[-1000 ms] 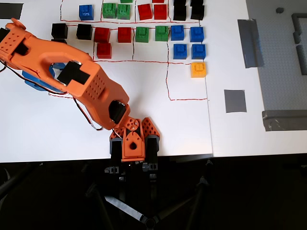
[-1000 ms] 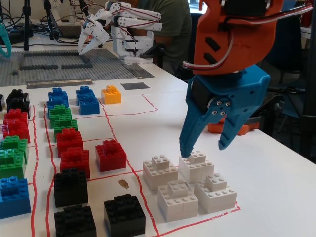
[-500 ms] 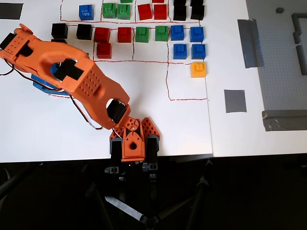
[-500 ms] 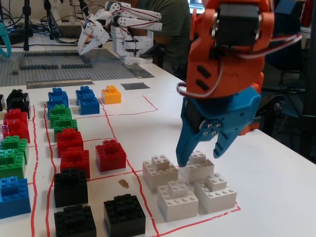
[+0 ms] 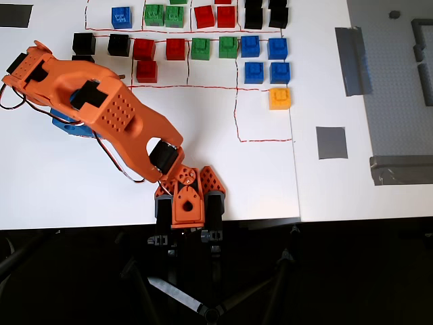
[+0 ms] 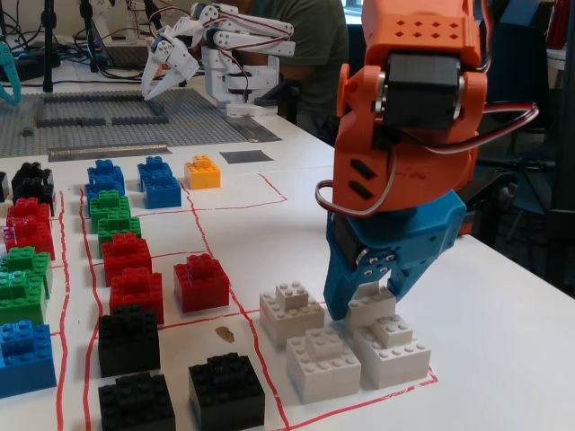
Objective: Grab the block and put it in the grey marker
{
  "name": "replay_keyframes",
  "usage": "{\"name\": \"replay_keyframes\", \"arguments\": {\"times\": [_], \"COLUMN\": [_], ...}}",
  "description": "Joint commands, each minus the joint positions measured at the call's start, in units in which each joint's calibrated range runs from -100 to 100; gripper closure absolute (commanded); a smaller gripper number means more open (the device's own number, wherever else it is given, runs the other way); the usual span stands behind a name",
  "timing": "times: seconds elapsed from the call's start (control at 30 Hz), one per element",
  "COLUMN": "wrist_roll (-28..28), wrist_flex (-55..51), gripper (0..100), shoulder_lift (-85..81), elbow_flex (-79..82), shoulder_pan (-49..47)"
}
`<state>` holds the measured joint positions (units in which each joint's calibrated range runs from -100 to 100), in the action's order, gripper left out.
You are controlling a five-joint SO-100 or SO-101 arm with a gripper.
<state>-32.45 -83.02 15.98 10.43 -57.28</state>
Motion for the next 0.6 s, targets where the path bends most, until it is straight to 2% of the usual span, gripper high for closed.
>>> {"name": "replay_keyframes", "arguments": {"times": [0.0, 0.3, 0.57], "wrist_roll": [0.7, 3.5, 12.8], "wrist_flex": [1.0, -1.0, -14.5], "gripper": [99, 100, 100], "shoulder_lift": [-2.9, -6.4, -15.9], "elbow_flex": [-2.0, -2.4, -6.8], "shoulder_pan": [2.0, 2.3, 1.2]}}
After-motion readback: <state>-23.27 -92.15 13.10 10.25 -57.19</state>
